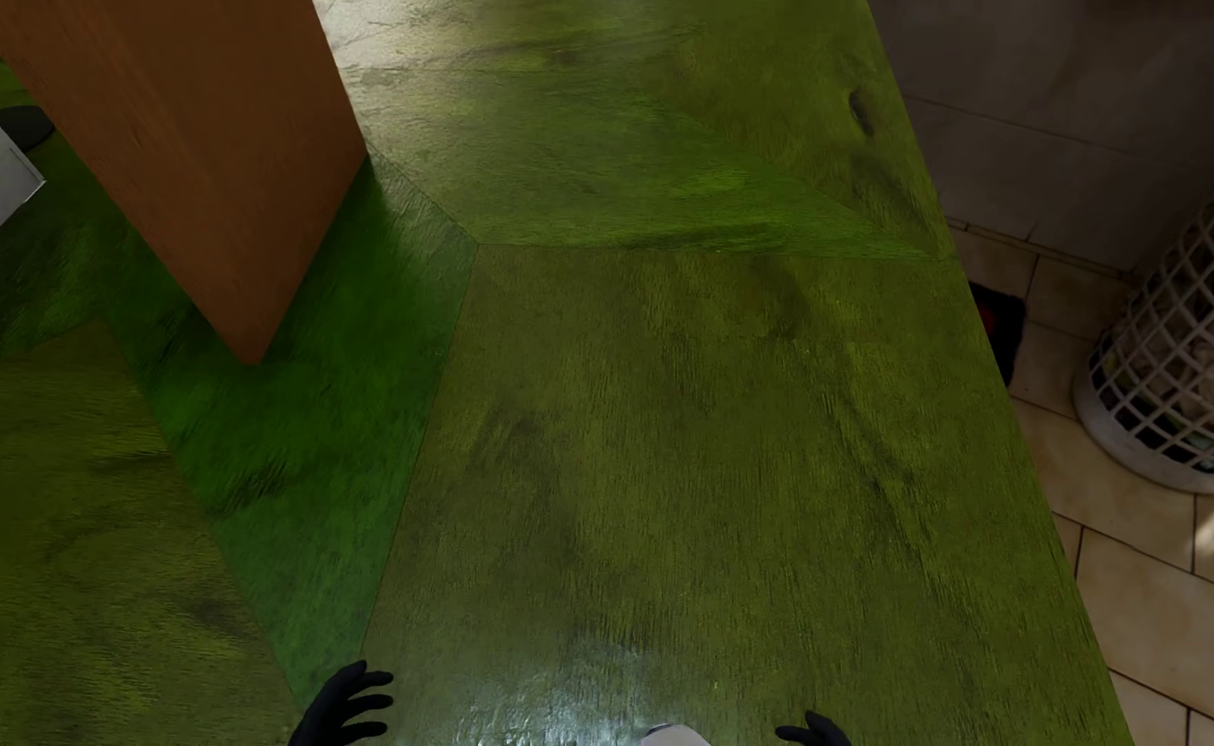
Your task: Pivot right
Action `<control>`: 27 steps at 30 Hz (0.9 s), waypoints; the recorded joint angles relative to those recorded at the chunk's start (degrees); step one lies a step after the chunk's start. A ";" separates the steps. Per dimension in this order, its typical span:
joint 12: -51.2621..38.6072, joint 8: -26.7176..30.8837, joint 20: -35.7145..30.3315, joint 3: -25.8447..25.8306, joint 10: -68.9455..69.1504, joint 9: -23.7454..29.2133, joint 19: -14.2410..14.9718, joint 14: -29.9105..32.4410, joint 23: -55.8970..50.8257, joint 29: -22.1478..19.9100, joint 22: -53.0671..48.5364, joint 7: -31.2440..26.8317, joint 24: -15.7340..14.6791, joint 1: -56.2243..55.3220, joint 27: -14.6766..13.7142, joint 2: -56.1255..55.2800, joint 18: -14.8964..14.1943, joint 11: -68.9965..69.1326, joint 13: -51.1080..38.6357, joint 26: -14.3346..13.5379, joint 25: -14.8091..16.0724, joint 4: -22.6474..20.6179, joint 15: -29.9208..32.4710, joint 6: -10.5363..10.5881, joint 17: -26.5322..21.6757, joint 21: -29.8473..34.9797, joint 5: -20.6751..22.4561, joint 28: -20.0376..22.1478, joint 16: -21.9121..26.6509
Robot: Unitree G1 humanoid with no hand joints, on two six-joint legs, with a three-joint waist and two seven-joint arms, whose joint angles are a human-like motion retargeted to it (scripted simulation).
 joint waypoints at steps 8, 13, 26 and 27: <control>-1.14 -0.11 -0.40 -2.53 -3.58 -1.64 0.69 3.94 0.40 -2.23 0.12 -0.61 0.43 -0.89 1.67 0.97 -1.82 -6.20 -0.73 -1.50 -1.83 0.14 5.56 -1.02 0.65 1.22 0.04 -4.07 1.40; -0.09 -0.11 -0.77 -3.09 -3.78 -2.79 0.99 3.80 0.34 0.57 -0.13 1.77 -1.36 -0.18 3.16 0.31 0.66 -7.87 0.47 1.00 -1.51 1.79 7.88 -3.05 0.84 0.29 0.23 -7.41 1.06; -0.53 1.56 0.39 -3.41 -1.88 -2.49 2.56 3.10 -0.39 -3.49 0.78 -1.77 1.76 -1.49 -1.31 -1.57 1.37 -9.67 4.66 2.02 2.16 -0.20 9.76 -0.11 1.87 -1.13 0.04 -8.17 2.79; -1.18 0.29 -0.23 -4.95 -3.14 -2.51 -1.53 3.43 -0.31 -5.08 2.12 -0.29 1.83 -0.29 -1.50 -1.64 1.61 -9.29 3.62 2.40 1.88 0.32 7.06 0.15 1.11 0.76 -0.79 -7.82 2.38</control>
